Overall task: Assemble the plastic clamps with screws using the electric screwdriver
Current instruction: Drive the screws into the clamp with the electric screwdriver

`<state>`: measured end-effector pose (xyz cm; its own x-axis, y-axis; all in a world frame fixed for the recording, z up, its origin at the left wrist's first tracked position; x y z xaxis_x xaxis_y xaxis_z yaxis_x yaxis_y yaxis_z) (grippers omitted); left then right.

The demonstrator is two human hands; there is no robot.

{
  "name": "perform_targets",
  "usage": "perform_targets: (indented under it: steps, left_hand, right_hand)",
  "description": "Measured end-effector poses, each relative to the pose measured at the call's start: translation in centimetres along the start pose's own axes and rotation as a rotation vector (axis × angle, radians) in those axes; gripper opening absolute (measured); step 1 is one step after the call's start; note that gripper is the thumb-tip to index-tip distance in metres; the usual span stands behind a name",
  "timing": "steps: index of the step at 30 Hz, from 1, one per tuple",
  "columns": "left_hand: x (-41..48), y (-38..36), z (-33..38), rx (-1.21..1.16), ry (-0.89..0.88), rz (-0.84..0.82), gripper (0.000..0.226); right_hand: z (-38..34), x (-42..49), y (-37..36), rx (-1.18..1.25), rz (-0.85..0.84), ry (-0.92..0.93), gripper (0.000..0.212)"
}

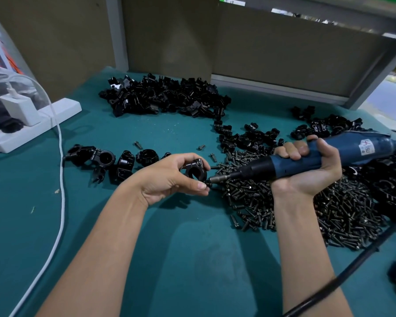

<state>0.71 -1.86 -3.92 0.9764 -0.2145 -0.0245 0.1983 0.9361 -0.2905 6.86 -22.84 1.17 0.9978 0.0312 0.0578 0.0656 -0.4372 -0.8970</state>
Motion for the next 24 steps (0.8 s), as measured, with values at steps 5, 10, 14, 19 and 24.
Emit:
perform_targets:
  steps: [5,10,14,19,24]
  left_hand:
    - [0.1,0.2,-0.2,0.026,-0.009,0.014,0.041]
    - [0.2,0.3,-0.2,0.040,-0.017,0.027,0.039]
    - [0.1,0.3,-0.1,0.031,-0.018,0.036,0.042]
    - [0.1,0.3,0.0,0.028,-0.030,0.037,0.042]
    - [0.1,0.0,0.1,0.021,-0.032,0.044,0.043]
  right_hand:
    - [0.2,-0.1,0.2,0.009,0.026,0.003,0.008]
    - [0.4,-0.1,0.5,0.019,0.053,0.003,0.006]
    - [0.5,-0.1,0.8,0.040,0.073,-0.002,0.006]
    - [0.7,0.0,1.0,0.060,0.100,-0.009,0.006]
    - [0.5,-0.1,1.0,0.065,0.094,-0.006,0.007]
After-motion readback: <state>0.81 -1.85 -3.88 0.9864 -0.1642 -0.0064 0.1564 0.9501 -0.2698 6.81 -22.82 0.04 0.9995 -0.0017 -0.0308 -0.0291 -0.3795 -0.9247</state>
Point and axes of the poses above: each hand's wrist, its own x-axis towards the middle knuckle, its own y-axis out of the back of the hand, z = x × y, the point moved 6 cm from there along x, towards the middle knuckle, and after that the axes turned 13 degrees about -y, right-handed, at the moved point
